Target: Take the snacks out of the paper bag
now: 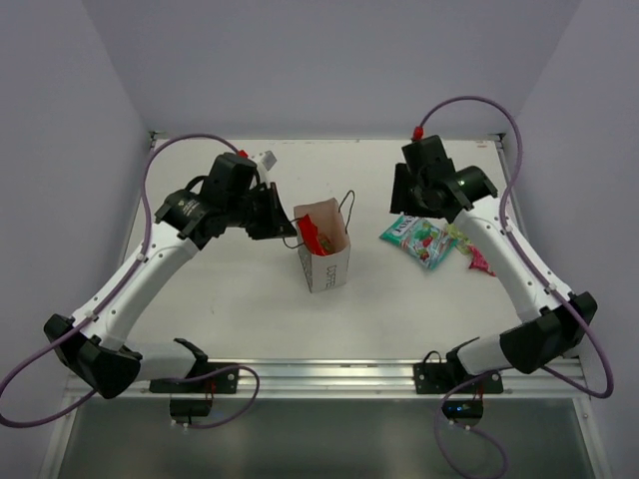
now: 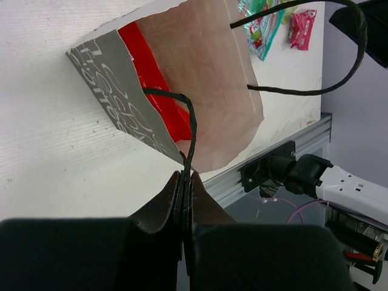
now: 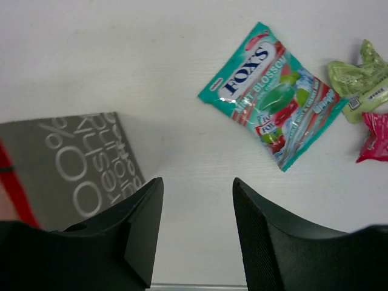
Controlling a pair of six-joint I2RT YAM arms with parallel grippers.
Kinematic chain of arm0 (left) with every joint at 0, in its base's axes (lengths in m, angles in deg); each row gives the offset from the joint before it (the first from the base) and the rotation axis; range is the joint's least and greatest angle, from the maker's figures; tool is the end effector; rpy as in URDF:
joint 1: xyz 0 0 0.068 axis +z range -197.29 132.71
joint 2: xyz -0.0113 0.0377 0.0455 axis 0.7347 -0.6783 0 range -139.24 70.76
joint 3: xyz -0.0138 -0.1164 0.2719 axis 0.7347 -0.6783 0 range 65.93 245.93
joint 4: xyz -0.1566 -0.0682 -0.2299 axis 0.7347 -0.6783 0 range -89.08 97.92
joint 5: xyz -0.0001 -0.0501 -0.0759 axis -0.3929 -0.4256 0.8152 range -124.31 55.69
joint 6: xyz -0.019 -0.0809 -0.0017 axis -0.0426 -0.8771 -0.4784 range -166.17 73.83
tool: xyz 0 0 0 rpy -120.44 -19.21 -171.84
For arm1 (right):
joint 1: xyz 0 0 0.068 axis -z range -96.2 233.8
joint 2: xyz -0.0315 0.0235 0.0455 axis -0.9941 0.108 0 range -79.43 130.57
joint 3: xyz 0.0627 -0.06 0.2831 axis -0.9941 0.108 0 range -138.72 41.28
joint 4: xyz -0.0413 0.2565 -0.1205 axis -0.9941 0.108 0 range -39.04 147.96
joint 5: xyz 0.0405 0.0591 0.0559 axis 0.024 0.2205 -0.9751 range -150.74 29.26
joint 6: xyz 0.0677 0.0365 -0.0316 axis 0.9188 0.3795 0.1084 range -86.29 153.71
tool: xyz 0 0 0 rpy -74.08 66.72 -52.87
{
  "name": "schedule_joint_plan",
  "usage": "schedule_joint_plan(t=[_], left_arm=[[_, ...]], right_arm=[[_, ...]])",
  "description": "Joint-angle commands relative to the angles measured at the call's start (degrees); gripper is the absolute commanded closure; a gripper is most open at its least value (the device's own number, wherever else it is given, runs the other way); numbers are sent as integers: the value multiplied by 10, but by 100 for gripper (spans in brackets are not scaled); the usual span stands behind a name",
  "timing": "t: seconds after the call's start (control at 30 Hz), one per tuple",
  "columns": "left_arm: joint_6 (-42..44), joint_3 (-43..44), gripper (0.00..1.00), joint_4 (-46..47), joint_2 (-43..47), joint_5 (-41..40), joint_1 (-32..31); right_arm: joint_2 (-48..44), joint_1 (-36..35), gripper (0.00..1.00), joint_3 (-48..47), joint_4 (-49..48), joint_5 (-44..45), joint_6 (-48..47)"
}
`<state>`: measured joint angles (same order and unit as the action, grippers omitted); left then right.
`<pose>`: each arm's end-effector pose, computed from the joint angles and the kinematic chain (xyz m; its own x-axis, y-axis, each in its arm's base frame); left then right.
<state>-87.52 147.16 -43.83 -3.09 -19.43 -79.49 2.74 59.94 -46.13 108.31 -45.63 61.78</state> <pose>0.2477 -0.1781 0.3837 -0.8871 -0.1959 -0.4180 0.1123 0.7867 -0.6071 0.3132 0.1177 0.3697 -0.7516 0.1644 -0.6388 0.1243 0.9864 0.1076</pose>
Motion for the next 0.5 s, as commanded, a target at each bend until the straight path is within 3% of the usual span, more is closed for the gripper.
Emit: schedule_joint_plan(t=[0.0, 0.13, 0.23, 0.37, 0.47], left_arm=[[-1, -9, 100, 21, 19, 15, 4], [3, -13, 100, 19, 19, 21, 4], [6, -17, 100, 15, 19, 18, 4], [1, -26, 100, 20, 22, 21, 5], [2, -27, 100, 18, 24, 19, 4]], right_arm=[[-17, -60, 48, -80, 39, 25, 4], [19, -102, 51, -206, 90, 14, 1], [52, -145, 60, -286, 113, 25, -29], [91, -174, 71, -349, 138, 40, -48], [124, -205, 72, -402, 142, 35, -59]])
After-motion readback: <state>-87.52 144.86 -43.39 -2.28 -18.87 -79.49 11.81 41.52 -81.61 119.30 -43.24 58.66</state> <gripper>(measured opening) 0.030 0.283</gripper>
